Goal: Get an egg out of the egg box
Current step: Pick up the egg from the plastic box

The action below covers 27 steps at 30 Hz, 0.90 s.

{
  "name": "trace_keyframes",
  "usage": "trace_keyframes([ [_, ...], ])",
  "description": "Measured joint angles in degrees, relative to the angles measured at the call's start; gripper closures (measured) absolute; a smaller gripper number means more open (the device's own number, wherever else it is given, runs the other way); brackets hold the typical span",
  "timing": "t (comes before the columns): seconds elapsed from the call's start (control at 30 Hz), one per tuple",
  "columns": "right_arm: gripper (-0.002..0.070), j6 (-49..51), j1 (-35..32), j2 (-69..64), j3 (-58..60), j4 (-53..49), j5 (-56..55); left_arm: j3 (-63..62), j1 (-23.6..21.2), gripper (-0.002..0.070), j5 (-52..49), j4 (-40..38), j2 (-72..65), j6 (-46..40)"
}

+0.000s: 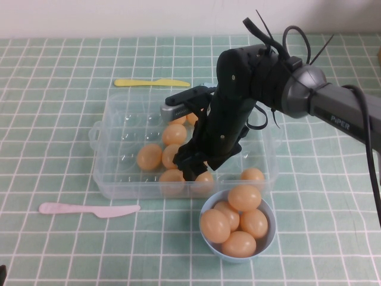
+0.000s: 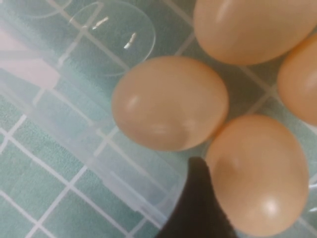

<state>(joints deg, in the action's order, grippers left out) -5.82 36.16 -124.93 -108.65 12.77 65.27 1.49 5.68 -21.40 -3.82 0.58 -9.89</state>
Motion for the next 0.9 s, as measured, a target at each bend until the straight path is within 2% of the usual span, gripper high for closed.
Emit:
trace_keyframes([
  [0.5,0.0215,0.00,0.00,-2.10,-0.09,0.09,-0.22,0.00,0.00,0.0678,0.00,0.00,0.00,0.00],
  [0.73,0.0304,0.00,0.00,-2.19,-0.09,0.09,-0.32,0.00,0.00,0.0678,0.00,0.00,0.00,0.00],
  [0.9,0.0306,0.00,0.00,-1.59,-0.09,0.09,-0.11,0.00,0.00,0.0678,0.00,0.00,0.00,0.00],
])
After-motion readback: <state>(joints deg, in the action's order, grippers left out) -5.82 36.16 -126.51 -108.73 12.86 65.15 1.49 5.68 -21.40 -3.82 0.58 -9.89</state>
